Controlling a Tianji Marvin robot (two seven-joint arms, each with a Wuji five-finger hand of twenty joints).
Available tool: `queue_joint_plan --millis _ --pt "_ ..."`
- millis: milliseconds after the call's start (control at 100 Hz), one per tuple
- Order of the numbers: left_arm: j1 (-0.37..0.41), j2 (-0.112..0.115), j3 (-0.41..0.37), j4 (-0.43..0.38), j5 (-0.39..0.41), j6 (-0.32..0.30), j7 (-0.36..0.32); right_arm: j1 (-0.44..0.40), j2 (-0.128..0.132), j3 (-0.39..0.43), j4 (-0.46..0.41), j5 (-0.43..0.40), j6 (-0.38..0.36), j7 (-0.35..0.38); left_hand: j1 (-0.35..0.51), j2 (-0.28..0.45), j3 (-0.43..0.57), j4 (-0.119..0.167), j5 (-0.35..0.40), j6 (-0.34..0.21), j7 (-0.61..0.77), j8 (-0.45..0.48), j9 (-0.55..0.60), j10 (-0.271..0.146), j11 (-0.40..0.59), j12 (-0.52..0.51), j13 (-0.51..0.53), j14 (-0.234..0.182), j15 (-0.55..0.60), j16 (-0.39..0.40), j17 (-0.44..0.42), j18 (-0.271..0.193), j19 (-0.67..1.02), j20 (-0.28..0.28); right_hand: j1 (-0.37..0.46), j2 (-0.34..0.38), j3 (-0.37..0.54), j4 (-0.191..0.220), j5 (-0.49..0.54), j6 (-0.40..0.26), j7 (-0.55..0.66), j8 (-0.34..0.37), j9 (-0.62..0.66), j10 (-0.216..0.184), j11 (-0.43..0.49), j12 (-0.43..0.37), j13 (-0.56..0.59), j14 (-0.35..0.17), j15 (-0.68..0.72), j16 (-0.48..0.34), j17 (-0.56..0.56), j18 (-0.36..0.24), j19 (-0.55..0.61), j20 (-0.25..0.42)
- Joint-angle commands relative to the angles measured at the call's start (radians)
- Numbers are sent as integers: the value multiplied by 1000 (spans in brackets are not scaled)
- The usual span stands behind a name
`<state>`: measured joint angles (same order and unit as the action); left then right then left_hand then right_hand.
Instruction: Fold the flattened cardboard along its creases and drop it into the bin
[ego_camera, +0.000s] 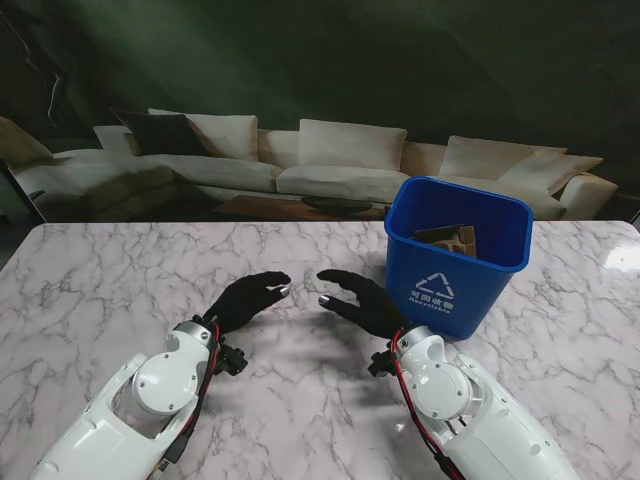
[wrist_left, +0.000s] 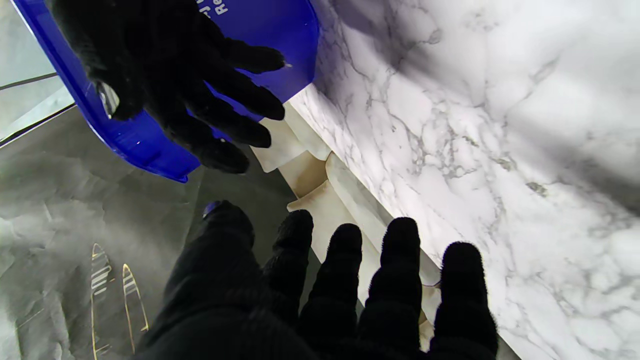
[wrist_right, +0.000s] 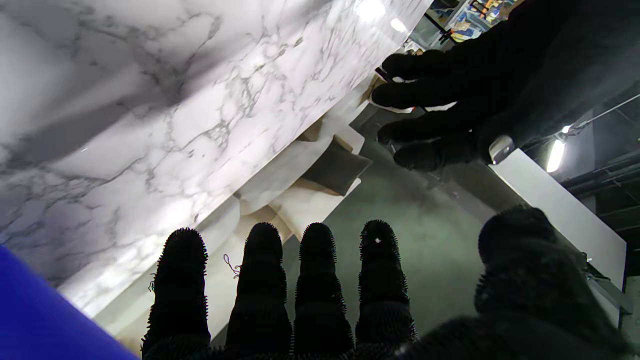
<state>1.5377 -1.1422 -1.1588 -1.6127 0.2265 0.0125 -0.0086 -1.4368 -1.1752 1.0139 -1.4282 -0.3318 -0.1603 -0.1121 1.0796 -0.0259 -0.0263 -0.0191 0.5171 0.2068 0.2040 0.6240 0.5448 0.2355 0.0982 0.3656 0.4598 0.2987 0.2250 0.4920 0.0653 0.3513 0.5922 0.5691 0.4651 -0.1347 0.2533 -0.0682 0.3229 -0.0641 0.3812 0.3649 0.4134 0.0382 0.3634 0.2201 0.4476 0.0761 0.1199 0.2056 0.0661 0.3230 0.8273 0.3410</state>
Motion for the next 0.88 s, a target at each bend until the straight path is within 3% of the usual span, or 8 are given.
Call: queue_joint_plan --millis 0,310,870 --pt "-2 -8 5 8 -9 6 -4 -19 8 14 -8 -14 -4 -3 2 46 3 14 9 7 -3 13 25 -13 17 11 -11 -9 9 3 -13 6 -19 10 6 35 -24 19 -20 -25 2 22 -11 -25 0 7 -5 -16 -17 3 -16 -8 -5 3" --pt "5 0 -22 16 20 -14 -14 -63 9 72 -37 -20 -18 -24 -1 50 1 13 9 8 -4 11 26 -12 18 13 -10 -7 9 5 -14 8 -19 13 16 36 -34 21 -3 -32 10 23 3 -30 -1 6 5 -19 -14 4 -15 -4 -6 4" --pt "-18 -1 -24 57 11 -25 -20 -42 6 58 -15 -12 -28 -27 -4 59 0 13 3 10 -11 5 19 -9 13 11 -18 -5 6 4 -17 6 -22 15 27 38 -47 23 -2 -34 17 21 5 -28 1 8 11 -21 -12 6 -10 -3 -7 7"
